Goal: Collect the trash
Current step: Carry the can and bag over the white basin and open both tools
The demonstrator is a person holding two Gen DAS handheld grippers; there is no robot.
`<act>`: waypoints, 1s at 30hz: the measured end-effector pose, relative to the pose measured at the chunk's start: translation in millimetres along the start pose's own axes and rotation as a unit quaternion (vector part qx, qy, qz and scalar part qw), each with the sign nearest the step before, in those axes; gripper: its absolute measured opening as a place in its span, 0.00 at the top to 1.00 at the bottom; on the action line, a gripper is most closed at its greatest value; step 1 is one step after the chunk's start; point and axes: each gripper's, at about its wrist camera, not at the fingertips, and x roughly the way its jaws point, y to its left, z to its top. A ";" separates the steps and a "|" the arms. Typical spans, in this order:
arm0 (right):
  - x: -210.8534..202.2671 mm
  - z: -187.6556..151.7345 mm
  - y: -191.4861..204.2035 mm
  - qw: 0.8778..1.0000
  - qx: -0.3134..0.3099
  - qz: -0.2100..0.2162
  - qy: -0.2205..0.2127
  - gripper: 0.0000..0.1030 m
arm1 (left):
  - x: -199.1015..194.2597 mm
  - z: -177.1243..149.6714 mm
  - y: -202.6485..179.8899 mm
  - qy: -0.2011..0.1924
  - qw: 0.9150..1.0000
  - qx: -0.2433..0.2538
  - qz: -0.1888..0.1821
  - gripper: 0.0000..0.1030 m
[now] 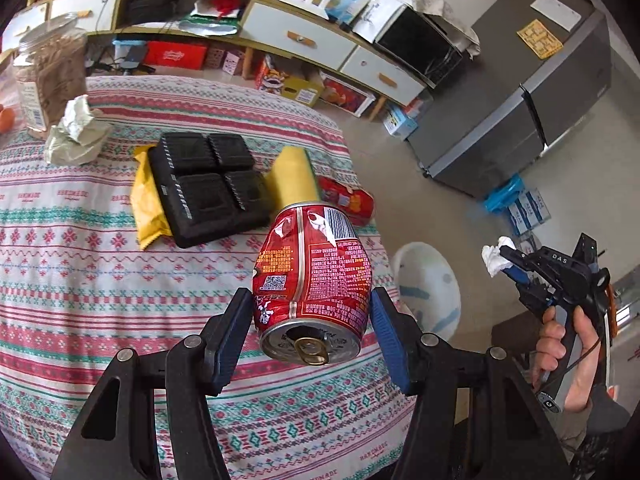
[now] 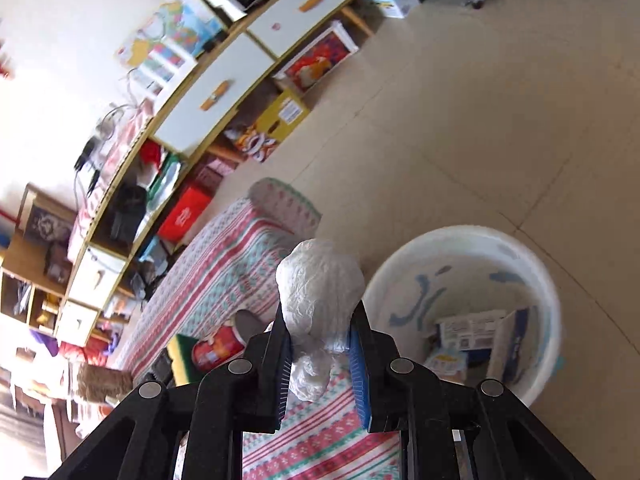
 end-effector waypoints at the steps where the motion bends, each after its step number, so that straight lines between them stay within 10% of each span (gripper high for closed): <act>1: 0.8 3.0 -8.0 1.000 0.014 0.000 0.007 0.77 | 7.4 -1.5 -8.8 0.008 1.000 0.005 -0.004 0.39; 8: 18.3 11.2 -37.1 0.996 0.049 -0.055 0.056 0.70 | 73.4 -6.4 -75.1 0.056 0.997 0.026 -0.049 0.39; 30: -1.9 20.4 -81.3 0.989 0.148 0.001 0.022 0.55 | 265.5 -12.8 -184.7 0.156 0.985 0.032 -0.059 0.38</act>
